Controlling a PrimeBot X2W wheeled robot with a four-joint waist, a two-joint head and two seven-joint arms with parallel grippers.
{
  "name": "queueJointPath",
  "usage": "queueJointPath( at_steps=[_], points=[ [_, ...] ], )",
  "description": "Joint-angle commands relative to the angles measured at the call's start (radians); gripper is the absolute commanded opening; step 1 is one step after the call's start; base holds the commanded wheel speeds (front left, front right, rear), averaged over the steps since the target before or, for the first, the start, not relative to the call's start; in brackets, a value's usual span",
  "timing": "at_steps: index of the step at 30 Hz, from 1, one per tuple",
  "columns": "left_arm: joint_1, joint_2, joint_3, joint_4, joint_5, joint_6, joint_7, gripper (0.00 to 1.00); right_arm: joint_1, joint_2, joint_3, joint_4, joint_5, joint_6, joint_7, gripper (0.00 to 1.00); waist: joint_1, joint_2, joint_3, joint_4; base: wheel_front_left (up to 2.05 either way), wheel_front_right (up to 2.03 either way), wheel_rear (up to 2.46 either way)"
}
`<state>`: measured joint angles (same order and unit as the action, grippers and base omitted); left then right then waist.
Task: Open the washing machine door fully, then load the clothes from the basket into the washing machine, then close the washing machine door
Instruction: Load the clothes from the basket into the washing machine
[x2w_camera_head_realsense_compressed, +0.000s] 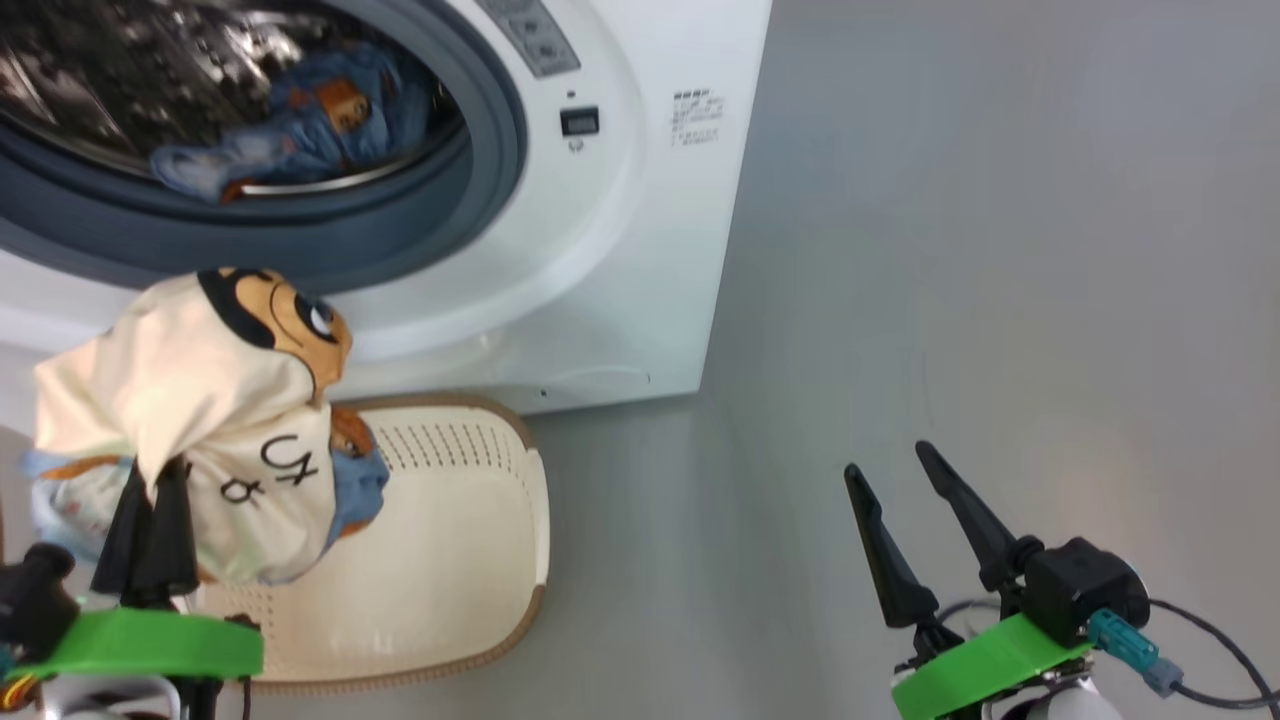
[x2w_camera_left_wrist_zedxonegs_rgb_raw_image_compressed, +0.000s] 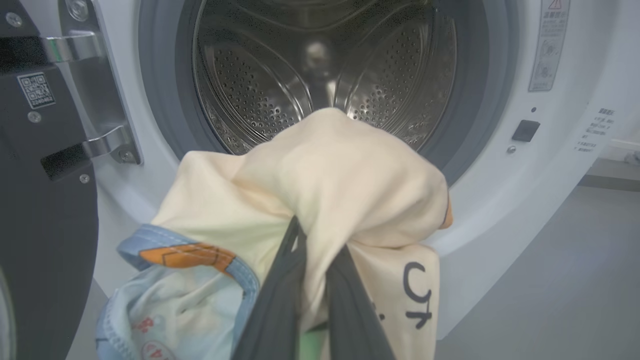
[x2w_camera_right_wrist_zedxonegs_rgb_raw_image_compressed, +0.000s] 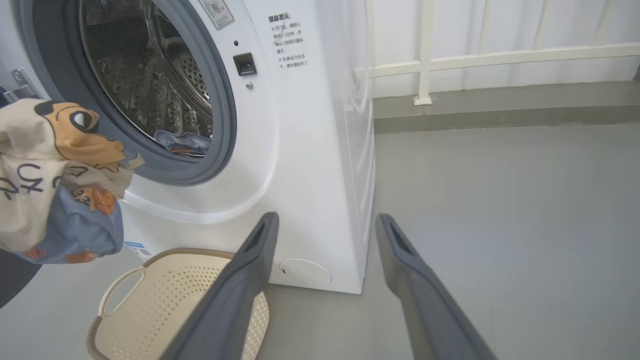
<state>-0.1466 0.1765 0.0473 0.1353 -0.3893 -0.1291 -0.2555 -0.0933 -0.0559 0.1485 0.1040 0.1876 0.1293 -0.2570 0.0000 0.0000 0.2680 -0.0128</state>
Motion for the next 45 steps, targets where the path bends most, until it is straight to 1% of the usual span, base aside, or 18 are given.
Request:
queueJointPath(
  at_steps=[1, 5, 12, 23, 33, 45],
  points=[
    [0.007, 0.018, 0.051, -0.042, 0.017, -0.001, -0.006, 0.0, 0.014, 0.006, 0.027, -0.021, 0.012, 0.001, -0.005, 1.0, 0.0, 0.0, -0.052, -0.003, 0.0, 0.0, 0.0],
    [0.054, -0.007, 0.079, -0.091, 0.059, 0.003, -0.006, 0.0, 0.035, 0.006, 0.029, -0.021, 0.025, 0.001, -0.005, 1.0, 0.0, 0.0, -0.086, -0.01, 0.0, 0.0, 0.0],
    [0.126, -0.039, 0.115, -0.146, 0.093, 0.006, -0.006, 0.0, 0.062, 0.006, 0.032, -0.025, 0.032, 0.001, -0.005, 1.0, 0.0, 0.0, -0.133, -0.015, 0.0, 0.0, 0.0],
    [0.222, -0.077, 0.146, -0.223, 0.141, 0.02, -0.006, 0.0, 0.078, 0.006, 0.033, -0.036, 0.024, 0.001, -0.005, 1.0, 0.0, 0.0, -0.167, -0.015, 0.0, 0.0, 0.0],
    [0.249, -0.097, 0.146, -0.244, 0.16, 0.021, -0.006, 0.0, 0.083, 0.006, 0.027, -0.041, 0.02, 0.001, -0.005, 1.0, 0.0, 0.0, -0.183, -0.007, 0.0, 0.0, 0.0],
    [0.245, -0.105, 0.143, -0.24, 0.164, 0.016, -0.006, 0.0, 0.082, 0.006, 0.03, -0.042, 0.02, 0.001, -0.005, 1.0, 0.0, 0.0, -0.177, -0.005, 0.0, 0.0, 0.0]
  ],
)
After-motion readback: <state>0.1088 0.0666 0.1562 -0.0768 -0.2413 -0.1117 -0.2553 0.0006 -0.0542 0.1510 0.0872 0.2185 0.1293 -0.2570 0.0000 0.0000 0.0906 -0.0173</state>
